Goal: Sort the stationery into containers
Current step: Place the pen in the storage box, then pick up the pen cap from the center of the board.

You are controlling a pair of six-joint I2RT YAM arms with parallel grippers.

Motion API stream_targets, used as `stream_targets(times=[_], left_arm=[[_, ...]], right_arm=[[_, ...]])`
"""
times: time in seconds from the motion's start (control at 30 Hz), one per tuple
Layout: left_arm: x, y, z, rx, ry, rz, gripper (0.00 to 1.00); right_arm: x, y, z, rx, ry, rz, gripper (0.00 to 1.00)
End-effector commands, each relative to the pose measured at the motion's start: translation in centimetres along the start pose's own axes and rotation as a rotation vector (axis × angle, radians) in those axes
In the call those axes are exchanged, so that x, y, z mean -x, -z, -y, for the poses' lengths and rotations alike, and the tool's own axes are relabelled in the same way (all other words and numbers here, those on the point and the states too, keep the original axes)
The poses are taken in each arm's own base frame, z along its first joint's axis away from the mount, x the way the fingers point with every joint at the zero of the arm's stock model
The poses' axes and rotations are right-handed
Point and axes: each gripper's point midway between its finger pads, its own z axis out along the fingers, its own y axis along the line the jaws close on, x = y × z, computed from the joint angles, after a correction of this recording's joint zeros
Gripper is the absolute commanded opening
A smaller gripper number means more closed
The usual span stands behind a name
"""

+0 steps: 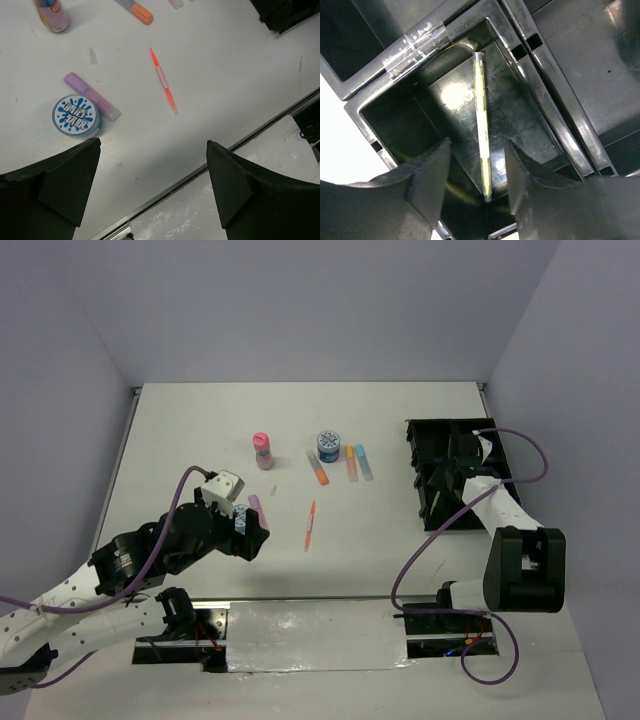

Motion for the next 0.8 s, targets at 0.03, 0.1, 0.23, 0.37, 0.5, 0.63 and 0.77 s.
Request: stream_targets(times=[0.03, 0.1, 0.23, 0.37, 0.5, 0.63, 0.77], left_arm=[[1.3, 0.0, 0.2, 0.004, 0.016, 0.043, 0.99], [1.2, -0.4, -0.1, 0.036, 0.030, 0.031, 0.99], [0.5, -1.5, -0.6, 0.114, 0.102, -0.005, 0.99], [-0.4, -3.5, -0.2, 0.168, 0.206, -0.034, 0.99], [-1.4, -6.9, 0.6, 0.220, 0.151, -0.113, 0.99], [-0.5, -10.1, 1.4, 0.202, 0.075, -0.154, 0.99], [1.9, -14.0, -0.6, 0.135, 0.129, -0.188, 0.99]], right_arm=[[1.9, 2.6, -2.2, 0.108, 0.000, 0.069, 0.58], [2.5, 4.3, -3.0, 0.143, 0.017, 0.097, 0.66], [4.2, 9.8, -4.8, 0.238, 0.059, 0.203, 0.69], [4.4, 14.5, -6.2, 0.317, 0.114, 0.275, 0.89], [2.1, 18.1, -8.4, 0.477, 0.192, 0.272, 0.89], [-0.5, 19.6, -10.0, 0.630, 0.241, 0.233, 0.86], [-2.8, 20.7, -10.7, 0.732, 0.261, 0.209, 0.77]])
